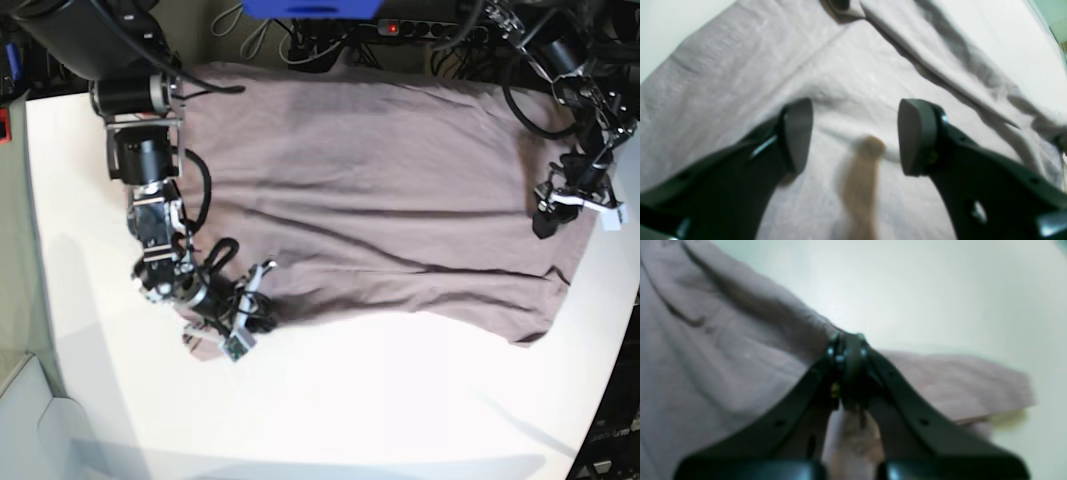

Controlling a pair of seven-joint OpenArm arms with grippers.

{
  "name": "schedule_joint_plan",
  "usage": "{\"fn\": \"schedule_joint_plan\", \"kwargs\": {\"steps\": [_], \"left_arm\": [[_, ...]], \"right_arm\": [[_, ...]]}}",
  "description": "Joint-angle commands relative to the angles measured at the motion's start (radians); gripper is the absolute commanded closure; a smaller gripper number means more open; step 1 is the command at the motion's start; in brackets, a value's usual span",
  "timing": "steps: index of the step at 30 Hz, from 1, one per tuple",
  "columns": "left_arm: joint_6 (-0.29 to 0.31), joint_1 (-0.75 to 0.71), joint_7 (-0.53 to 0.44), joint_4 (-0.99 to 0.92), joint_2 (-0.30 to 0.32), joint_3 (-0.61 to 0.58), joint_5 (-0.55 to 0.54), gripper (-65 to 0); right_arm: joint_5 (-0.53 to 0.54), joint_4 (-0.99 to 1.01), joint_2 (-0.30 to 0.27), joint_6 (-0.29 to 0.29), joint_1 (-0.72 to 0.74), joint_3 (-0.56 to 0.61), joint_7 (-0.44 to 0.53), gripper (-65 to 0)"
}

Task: Layout the t-shirt on the table in an organized manner, then fold the t-shirt properly
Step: 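Grasp the shirt sleeve with the right gripper and pull it outward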

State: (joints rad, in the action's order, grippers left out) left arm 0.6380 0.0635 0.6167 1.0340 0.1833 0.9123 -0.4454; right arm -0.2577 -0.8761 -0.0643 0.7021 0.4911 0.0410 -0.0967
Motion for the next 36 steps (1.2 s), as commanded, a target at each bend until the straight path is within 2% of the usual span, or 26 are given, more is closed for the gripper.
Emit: {"fn": "schedule_joint_plan", "kwargs": {"steps": [1,7,10,17,20,24,26,33,36], "left_arm": [[-0.037,-0.024,0.084,-0.011,0.006,0.001,0.079,-40.4],[-0.037,-0.035,0.084,-0.013,0.005,0.001,0.079,-40.4],[-0.037,-0.038,0.084,-0.013,0.005,0.001,0.078,-40.4],[-0.037,-0.041,0.085,-0.013,0.000,0.001,0.079,-40.4],[-0.036,-0.055,0.085,-0.013,-0.001,0.001,0.076,-40.4],[-0.034,-0.060,0.093,-0.001,-0.005,0.001,0.073,-40.4],[-0.034,-0.060,0.093,0.002,-0.005,0.001,0.061,-40.4],[-0.034,-0.083,0.104,0.161,0.002,-0.003,-0.109,-40.7],[-0.034,-0.080,0.193,0.262,0.006,0.001,-0.163,-40.8]], "right_arm": [[0.018,-0.019,-0.002,-0.009,0.041,-0.003,0.030,0.0],[0.024,0.030,-0.022,-0.129,0.106,-0.011,0.030,0.0],[0.019,0.064,-0.022,-0.183,0.139,-0.062,0.030,0.0],[0.019,0.100,-0.022,-0.198,0.171,-0.080,0.030,0.0],[0.018,0.100,-0.022,-0.197,0.169,-0.062,0.022,-8.0],[0.018,0.088,-0.021,-0.193,0.165,-0.056,-0.031,-26.9],[0.018,0.048,-0.021,-0.192,0.154,-0.060,-0.036,-33.0],[0.021,-0.331,-0.019,-0.190,-0.068,-0.059,-0.136,-34.4],[0.022,-0.457,-0.015,-0.157,-0.174,-0.059,-0.177,-34.4]]}}
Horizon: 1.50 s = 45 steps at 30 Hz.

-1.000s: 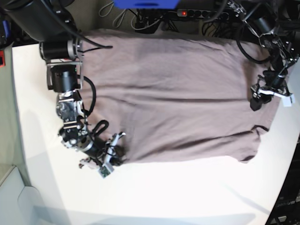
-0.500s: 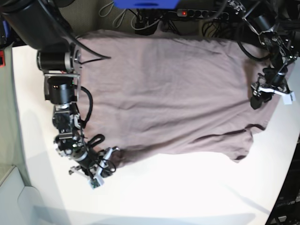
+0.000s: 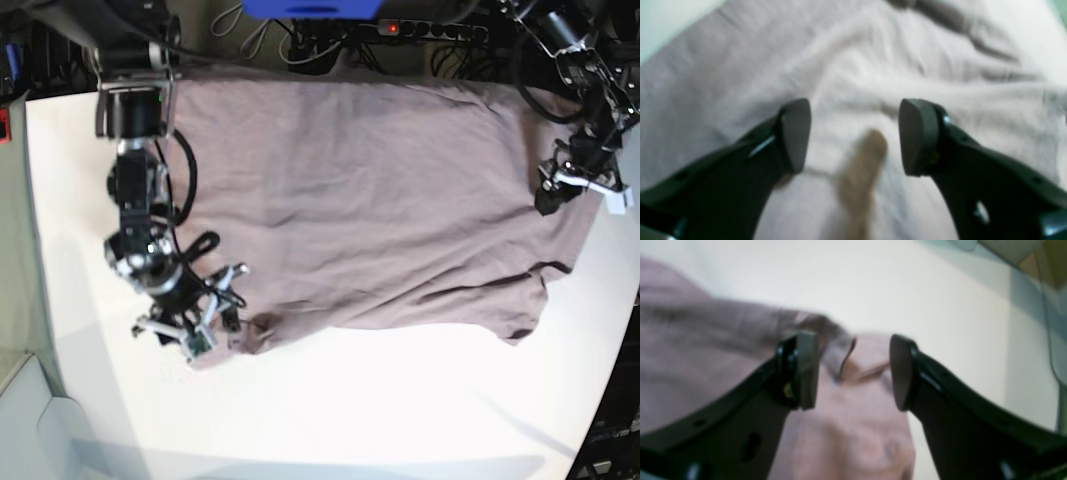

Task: Layout the t-shirt on the table in an organized manner, then fold the t-shirt properly
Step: 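Grasp the shirt sleeve with the right gripper and pull it outward, then grasp the shirt hem corner with the left gripper beside the right gripper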

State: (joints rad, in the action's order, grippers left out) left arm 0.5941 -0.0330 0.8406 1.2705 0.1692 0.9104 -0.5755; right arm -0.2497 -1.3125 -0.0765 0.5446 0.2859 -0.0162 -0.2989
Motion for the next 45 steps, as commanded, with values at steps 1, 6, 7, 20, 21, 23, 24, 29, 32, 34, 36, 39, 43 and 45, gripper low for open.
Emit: {"fn": "schedule_joint_plan", "kwargs": {"steps": [1,6,7,20,21,23,24,29,32,34,36,39,43,45], "left_arm": [[0.010,0.021,-0.016,0.057,0.020,0.003,-0.045,-40.8],[0.008,0.074,-0.013,0.111,0.022,0.003,-0.047,-40.8],[0.002,0.083,-0.013,0.108,0.022,0.003,-0.047,-40.8],[-0.003,0.199,-0.016,-0.099,0.062,0.003,-0.047,-40.8],[-0.003,0.207,-0.016,-0.097,0.065,0.003,-0.047,-40.8],[-0.003,0.216,-0.016,-0.094,0.095,0.003,-0.047,-40.8],[-0.003,0.219,-0.016,-0.101,0.108,0.003,-0.047,-40.8],[-0.004,0.287,-0.017,-0.130,0.151,0.000,-0.045,-40.8],[-0.006,0.361,-0.017,-0.171,0.158,-0.001,-0.024,-40.8],[-0.006,0.408,-0.027,-0.214,0.165,-0.001,0.053,-40.8],[-0.006,0.462,-0.076,-0.277,0.158,-0.001,0.142,-40.8],[-0.006,0.525,-0.142,-0.374,0.135,-0.014,0.256,-40.8],[-0.004,0.560,-0.254,-0.498,0.126,-0.096,0.334,-40.8],[-0.004,0.562,-0.301,-0.541,0.126,-0.142,0.334,-40.8]], "right_arm": [[0.016,-0.054,-0.003,0.024,-0.003,-0.003,0.005,-34.4],[0.011,-0.112,-0.015,0.047,-0.107,-0.011,-0.058,-34.4],[0.011,-0.105,-0.035,0.047,-0.113,-0.029,-0.067,-34.4],[0.016,0.334,-0.121,0.048,0.131,-0.238,-0.078,-34.8],[0.016,0.365,-0.121,0.048,0.155,-0.238,-0.078,-34.8],[0.014,0.417,-0.119,0.048,0.204,-0.238,-0.078,-34.8],[0.014,0.436,-0.118,0.048,0.223,-0.238,-0.076,-34.8],[0.013,0.514,-0.115,0.045,0.283,-0.236,-0.039,-34.5],[0.013,0.546,-0.118,0.044,0.279,-0.235,-0.001,-34.5],[0.013,0.549,-0.121,0.044,0.266,-0.238,0.014,-34.4],[0.013,0.540,-0.122,0.044,0.240,-0.238,0.017,-34.4],[0.013,0.518,-0.122,0.044,0.221,-0.238,0.017,-34.4],[0.013,0.466,-0.124,0.044,0.178,-0.238,0.019,-34.4],[0.013,0.433,-0.124,0.044,0.152,-0.238,0.020,-34.4]]}}
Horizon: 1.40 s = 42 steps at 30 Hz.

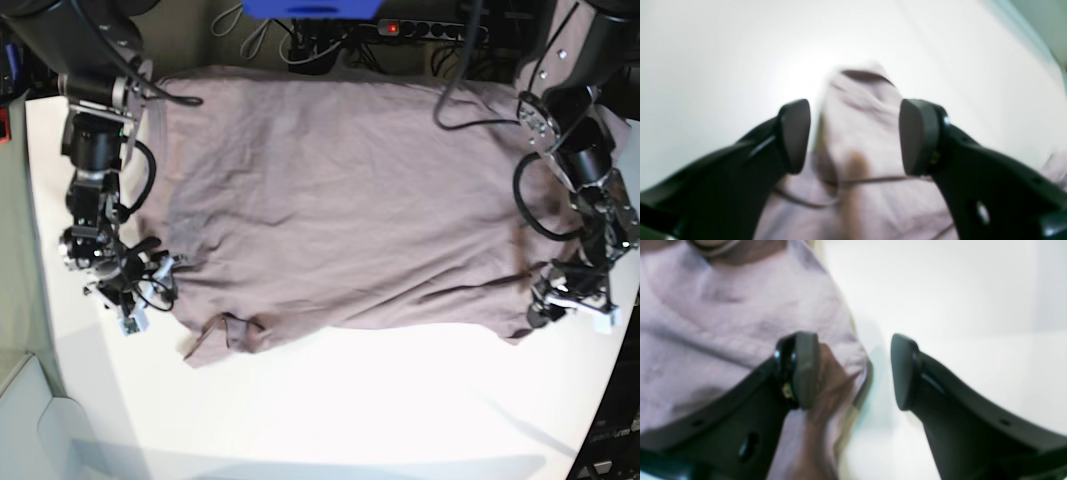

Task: Layout the t-shirt on the table in an organized manner, then fold the t-shirt properly
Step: 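Grasp the shirt hem corner with the left gripper beside the right gripper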

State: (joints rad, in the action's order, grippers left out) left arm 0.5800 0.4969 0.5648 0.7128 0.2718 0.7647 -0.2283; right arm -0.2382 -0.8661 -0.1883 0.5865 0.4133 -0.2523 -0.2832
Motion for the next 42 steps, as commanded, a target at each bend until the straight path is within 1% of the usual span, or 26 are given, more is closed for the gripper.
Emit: {"fn": "schedule_joint_plan", "kwargs": {"steps": [1,3,5,11,15,17,18,19,21,23,24,27,33,34,36,39,41,42], "left_arm": [[0.010,0.032,-0.056,-0.011,0.022,-0.012,-0.013,-40.8],[0.010,0.032,-0.108,-0.055,0.020,-0.021,-0.013,-40.8],[0.010,0.032,-0.137,-0.089,0.020,-0.021,-0.013,-40.8],[0.010,0.032,-0.153,-0.124,0.022,-0.021,-0.013,-40.8],[0.010,0.032,-0.180,-0.126,0.019,-0.021,-0.013,-40.3],[0.010,0.033,-0.185,-0.126,0.014,-0.021,-0.013,-38.2],[0.011,0.039,-0.185,-0.126,0.005,-0.023,-0.013,-34.5],[0.013,0.047,-0.185,-0.126,0.002,-0.023,-0.013,-28.8],[0.018,0.055,-0.185,-0.126,-0.001,-0.023,-0.013,-13.8],[0.018,0.078,-0.187,-0.127,-0.003,-0.023,-0.013,-0.8],[0.018,0.085,-0.187,-0.130,-0.003,-0.023,-0.013,0.0],[0.021,0.105,-0.187,-0.169,-0.003,-0.021,-0.021,-0.4],[0.022,0.158,-0.176,-0.169,0.005,-0.026,-0.145,-0.1],[0.022,0.168,-0.176,-0.169,0.007,-0.026,-0.150,-0.1],[0.021,0.170,-0.176,-0.169,0.010,-0.026,-0.148,-0.1],[0.010,0.164,-0.176,-0.170,0.037,-0.026,-0.145,-1.0],[0.008,0.142,-0.176,-0.172,0.051,-0.026,-0.145,-4.9],[0.008,0.130,-0.174,-0.173,0.062,-0.027,-0.145,-9.4]], "right_arm": [[0.001,-0.026,-0.010,0.002,0.016,-0.002,0.005,-34.4],[0.001,-0.051,-0.009,0.002,0.003,-0.002,0.002,-34.4],[0.003,-0.074,-0.009,0.002,-0.014,-0.002,0.000,-34.4],[0.003,-0.100,-0.010,0.002,-0.027,-0.002,-0.001,-34.4],[0.003,-0.103,-0.010,0.002,-0.043,-0.003,-0.001,-34.4],[0.003,-0.103,-0.010,0.002,-0.047,-0.003,-0.001,-34.4],[0.003,-0.103,-0.010,0.002,-0.047,-0.003,-0.001,-34.4],[0.003,-0.101,-0.010,0.002,-0.049,-0.003,-0.001,-34.3],[0.003,-0.103,-0.010,0.002,-0.064,-0.003,-0.001,-34.3],[0.004,-0.112,-0.010,0.002,-0.075,-0.003,0.002,-34.3],[0.004,-0.121,-0.010,0.002,-0.077,-0.003,-0.001,-34.3],[0.004,-0.143,-0.012,0.002,-0.101,-0.003,0.003,-34.3],[0.000,-0.155,-0.015,0.002,-0.112,-0.003,-0.001,-34.3],[0.003,-0.157,-0.026,0.002,-0.119,-0.003,-0.001,-34.3],[0.003,-0.157,-0.029,0.003,-0.123,-0.003,-0.001,-34.3],[0.004,-0.157,-0.030,0.003,-0.124,-0.003,-0.001,-34.3],[0.004,-0.157,-0.032,0.003,-0.124,-0.003,-0.001,-34.3],[0.004,-0.157,-0.032,0.005,-0.123,-0.003,-0.001,-34.3]]}}
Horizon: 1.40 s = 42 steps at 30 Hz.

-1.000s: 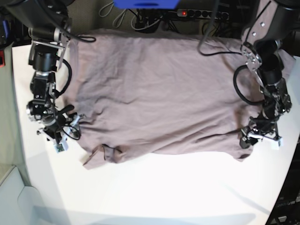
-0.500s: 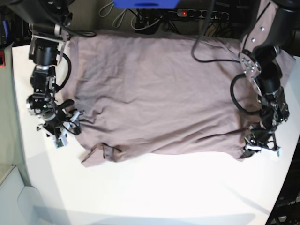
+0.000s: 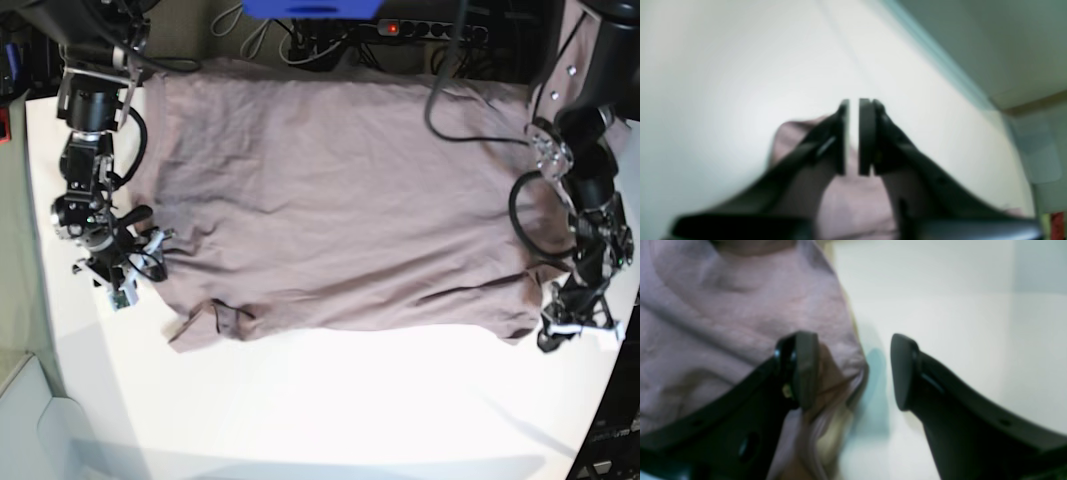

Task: Layout the t-shirt on the table in an organized manner, then fold the t-shirt properly
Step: 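Grasp the shirt hem corner with the left gripper beside the right gripper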

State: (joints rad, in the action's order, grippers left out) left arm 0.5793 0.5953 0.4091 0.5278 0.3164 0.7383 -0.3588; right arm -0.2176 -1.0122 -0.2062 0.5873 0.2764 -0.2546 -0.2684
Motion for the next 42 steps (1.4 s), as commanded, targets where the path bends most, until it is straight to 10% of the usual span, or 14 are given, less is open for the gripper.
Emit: {"fn": "schedule_joint_plan", "kwargs": {"steps": [1,7,22,29,37,42], "left_arm": [[0.009,0.021,-0.019,0.010,0.025,-0.003,-0.015,-15.3],[0.009,-0.013,-0.028,0.004,0.043,-0.112,-0.015,-50.8],[0.009,-0.033,-0.031,0.002,-0.001,-0.138,-0.016,-51.5],[0.009,-0.051,-0.031,0.002,-0.003,-0.135,-0.023,-33.4],[0.009,-0.051,-0.051,-0.065,-0.003,-0.135,-0.021,-29.7],[0.009,-0.051,-0.200,-0.183,-0.003,-0.136,-0.023,-1.4]], "right_arm": [[-0.016,-0.010,-0.014,0.004,0.014,-0.001,-0.016,-34.3],[-0.016,-0.010,-0.008,0.004,0.014,-0.001,-0.012,-34.3],[-0.016,-0.010,-0.011,0.004,0.014,-0.001,-0.010,-34.3],[-0.016,-0.010,-0.011,0.004,0.014,-0.001,-0.010,-34.3],[-0.016,-0.010,-0.011,0.004,0.014,-0.001,-0.010,-34.3],[-0.016,-0.010,-0.012,0.004,0.014,-0.001,-0.010,-34.3]]}}
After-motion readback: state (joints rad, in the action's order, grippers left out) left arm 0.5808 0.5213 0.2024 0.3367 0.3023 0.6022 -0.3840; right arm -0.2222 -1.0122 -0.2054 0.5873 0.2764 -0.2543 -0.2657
